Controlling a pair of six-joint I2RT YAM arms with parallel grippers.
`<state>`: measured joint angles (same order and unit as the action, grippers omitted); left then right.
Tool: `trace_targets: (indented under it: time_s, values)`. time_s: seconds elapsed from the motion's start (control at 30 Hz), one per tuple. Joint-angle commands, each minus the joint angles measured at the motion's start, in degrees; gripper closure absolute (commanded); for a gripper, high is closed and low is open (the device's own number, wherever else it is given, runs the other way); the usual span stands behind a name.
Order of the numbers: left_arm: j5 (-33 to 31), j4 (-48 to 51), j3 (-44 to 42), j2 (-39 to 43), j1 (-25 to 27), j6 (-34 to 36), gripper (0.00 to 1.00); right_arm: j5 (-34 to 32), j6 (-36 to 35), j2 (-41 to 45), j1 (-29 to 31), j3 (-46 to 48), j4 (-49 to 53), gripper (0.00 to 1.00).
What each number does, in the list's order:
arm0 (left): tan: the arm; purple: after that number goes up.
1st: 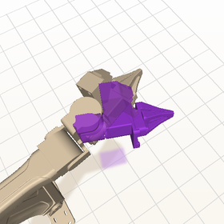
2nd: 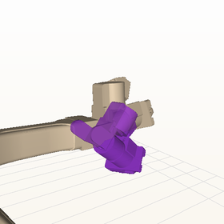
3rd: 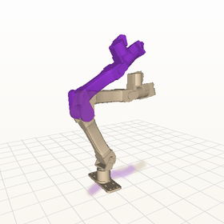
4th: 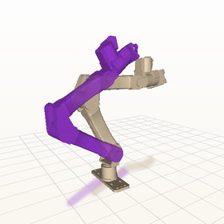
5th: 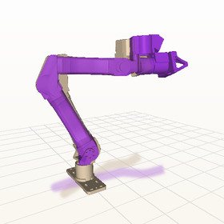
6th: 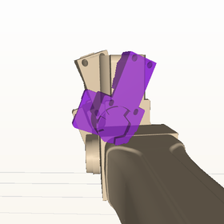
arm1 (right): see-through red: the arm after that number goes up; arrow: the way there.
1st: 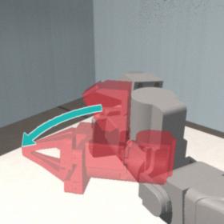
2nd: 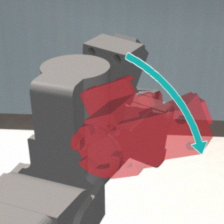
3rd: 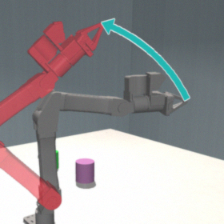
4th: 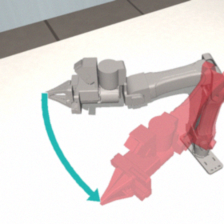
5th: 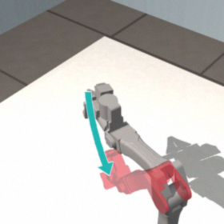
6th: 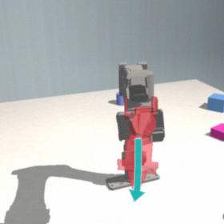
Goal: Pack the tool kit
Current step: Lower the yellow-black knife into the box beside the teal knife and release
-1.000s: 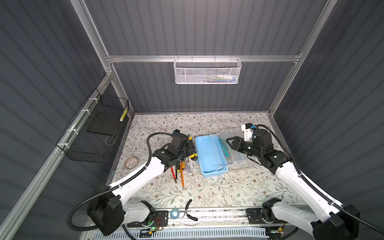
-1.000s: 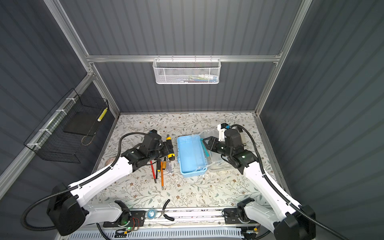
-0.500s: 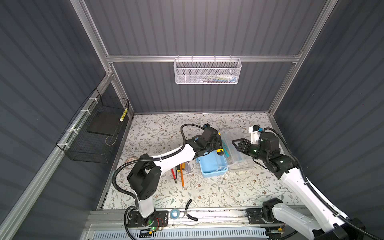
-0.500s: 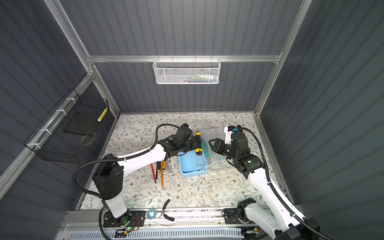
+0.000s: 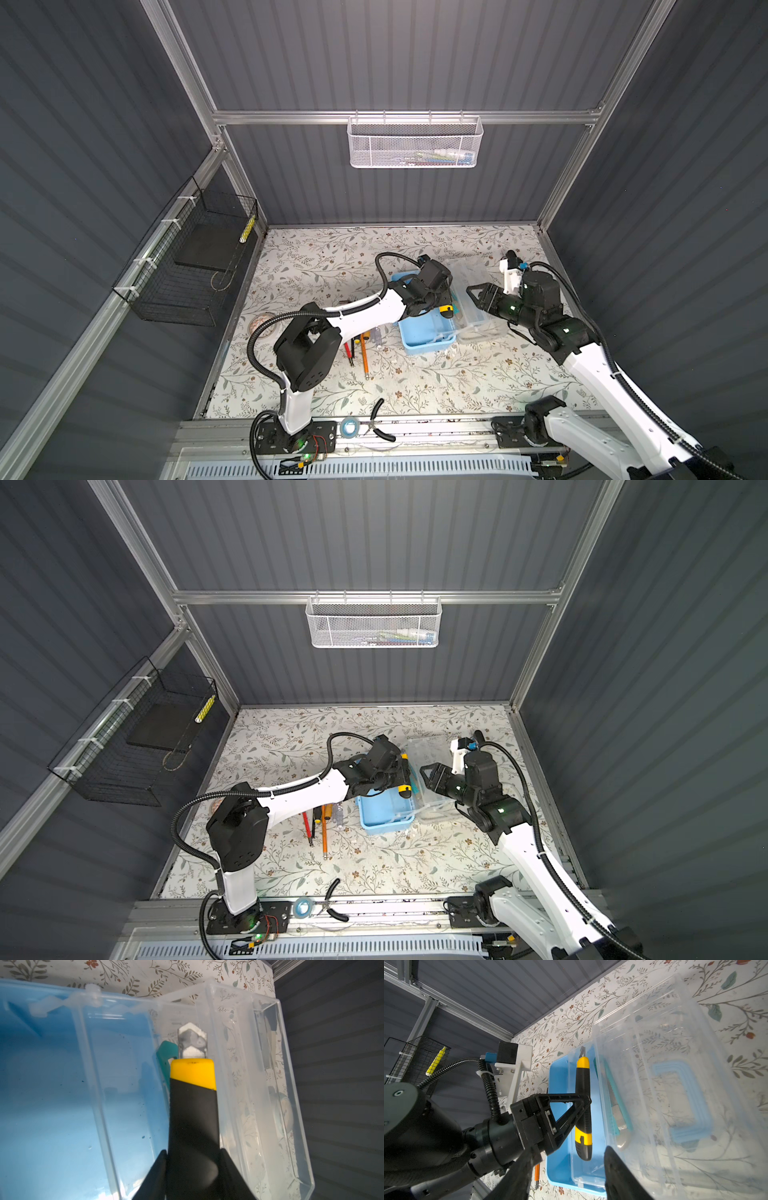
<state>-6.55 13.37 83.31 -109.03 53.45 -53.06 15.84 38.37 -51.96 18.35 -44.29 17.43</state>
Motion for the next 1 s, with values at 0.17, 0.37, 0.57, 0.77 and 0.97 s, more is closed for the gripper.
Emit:
trace_targets:
  time_s: [0.17,0.37,0.57,0.77,0.97]
  values:
    - [-3.4,3.3,1.6,-1.2,0.7,-1.1,0.54,-0.1,-0.8,1.1,-0.4,1.7,0.0,0.45]
    - [-3.9,3.3,1.7,-1.3,0.7,-1.2,0.48,0.0,-1.2,1.9,-0.6,1.4,0.4,0.44]
    - [-7.1,4.1,1.7,1.9,0.7,3.2,0.4,1.1,-2.2,1.6,-0.6,0.7,0.3,0.44]
    - [-12.9,2.8,-4.1,9.1,0.7,11.1,0.01,1.6,-5.3,-0.4,-0.5,-4.1,4.5,0.38]
    - [-18.8,-0.5,-11.5,17.6,0.7,22.9,0.0,-1.4,-6.8,-1.1,1.6,-7.7,7.7,0.29]
